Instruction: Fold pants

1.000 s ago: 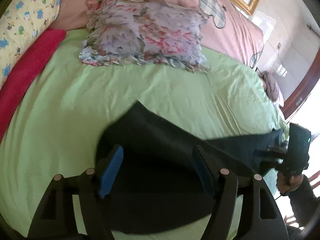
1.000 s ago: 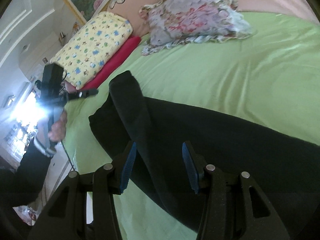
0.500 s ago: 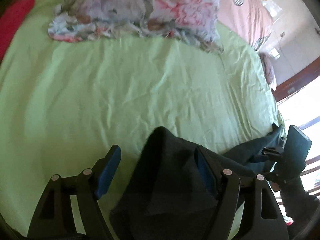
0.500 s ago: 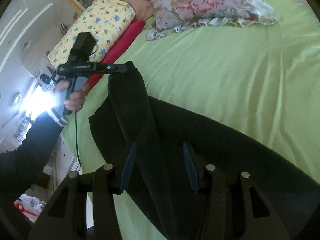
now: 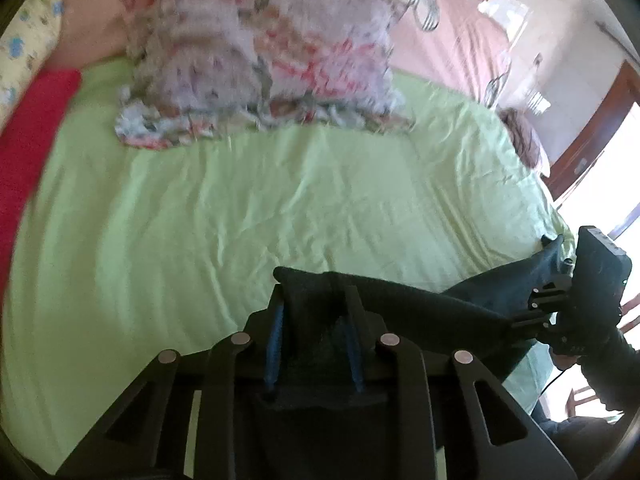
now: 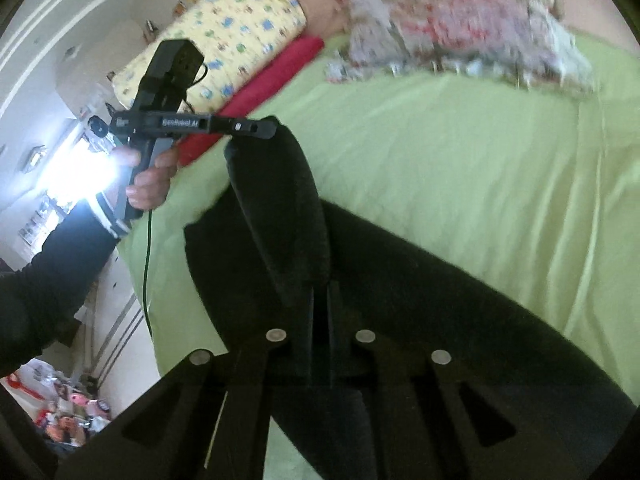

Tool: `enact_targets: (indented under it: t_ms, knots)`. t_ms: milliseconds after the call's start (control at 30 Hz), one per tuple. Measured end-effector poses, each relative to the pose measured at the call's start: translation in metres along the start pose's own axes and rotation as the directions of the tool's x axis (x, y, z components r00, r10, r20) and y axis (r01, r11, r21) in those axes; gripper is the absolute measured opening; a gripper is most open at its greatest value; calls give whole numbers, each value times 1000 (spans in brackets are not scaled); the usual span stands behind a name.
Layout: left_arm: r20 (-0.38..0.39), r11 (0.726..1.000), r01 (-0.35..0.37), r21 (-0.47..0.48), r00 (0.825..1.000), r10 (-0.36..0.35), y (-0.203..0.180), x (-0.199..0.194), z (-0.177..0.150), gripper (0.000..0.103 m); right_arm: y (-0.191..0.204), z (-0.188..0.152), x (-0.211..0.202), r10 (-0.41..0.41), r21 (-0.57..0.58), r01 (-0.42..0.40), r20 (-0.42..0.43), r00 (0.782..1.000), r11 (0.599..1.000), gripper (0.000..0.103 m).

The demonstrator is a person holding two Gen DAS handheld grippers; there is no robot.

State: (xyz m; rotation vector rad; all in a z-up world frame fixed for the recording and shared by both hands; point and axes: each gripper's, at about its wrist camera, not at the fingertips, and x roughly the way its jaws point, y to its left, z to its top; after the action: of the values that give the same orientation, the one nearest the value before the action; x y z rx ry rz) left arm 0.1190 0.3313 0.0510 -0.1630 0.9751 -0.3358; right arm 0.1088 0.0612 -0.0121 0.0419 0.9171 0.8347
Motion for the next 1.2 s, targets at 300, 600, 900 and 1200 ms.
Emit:
enact_targets:
  t_ms: [300,600,900,1200]
  knots:
    - [154,999,1,-44,988,6,-11,-52,-60,9,45,-19,-10,-74,-154,78,29,997,985,6]
    - [187,990,-52,-134,979,76,-6,-54,-122,9,69,-48,12,-126,-245,120,-9,992,962,6]
    - [171,965,-88,-249,976,133,7,-48,-157,12,75,-61,21,-147,-259,132,-43,988,957,9]
    - [196,920,-56,-387,970,141,4,-66,-189,57,78,-67,16,-123,-227,110,-43,991,968,19]
